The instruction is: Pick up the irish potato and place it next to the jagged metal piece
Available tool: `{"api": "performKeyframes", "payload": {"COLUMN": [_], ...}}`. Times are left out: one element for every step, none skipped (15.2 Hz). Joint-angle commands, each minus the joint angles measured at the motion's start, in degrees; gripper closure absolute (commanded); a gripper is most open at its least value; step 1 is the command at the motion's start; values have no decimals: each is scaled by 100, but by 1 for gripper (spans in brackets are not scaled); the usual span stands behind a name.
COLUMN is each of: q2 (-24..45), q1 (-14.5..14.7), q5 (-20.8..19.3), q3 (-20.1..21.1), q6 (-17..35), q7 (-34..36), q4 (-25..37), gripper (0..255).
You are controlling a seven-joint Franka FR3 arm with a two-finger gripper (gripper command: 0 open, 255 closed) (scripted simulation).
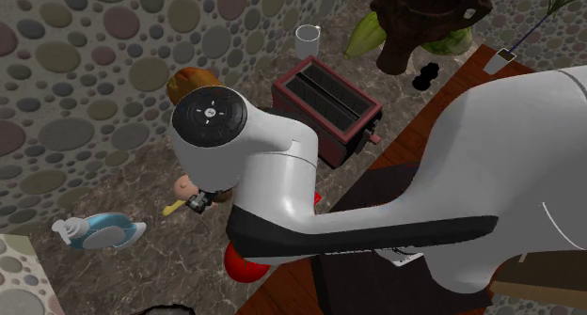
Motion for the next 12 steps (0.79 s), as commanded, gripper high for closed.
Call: {"api": "performKeyframes", "payload": {"q2": [117, 180, 248, 322, 400, 484, 572, 665, 763, 865, 972, 1084], "q1": [101, 144, 189, 234, 276, 319, 362, 404, 445, 487, 528, 570], "q5": [-8, -12, -20, -30, -43, -59, -78, -101, -127, -158, -192, -230], "q3": [237, 343, 444, 545, 645, 743, 839, 933, 1026, 1116, 1204, 1290], "q6": [47, 43, 37, 29, 20, 8, -6, -23, -42, -63, -88, -116], "q7": [350, 499, 649, 799, 948, 1097, 1246, 1394, 1543, 1691, 1839, 1986], "q4": [53, 112, 177, 250, 329, 414, 506, 605, 710, 822, 940, 1065], "gripper": [255, 255, 255, 255, 255, 255, 255, 255, 255, 255, 255, 255]}}
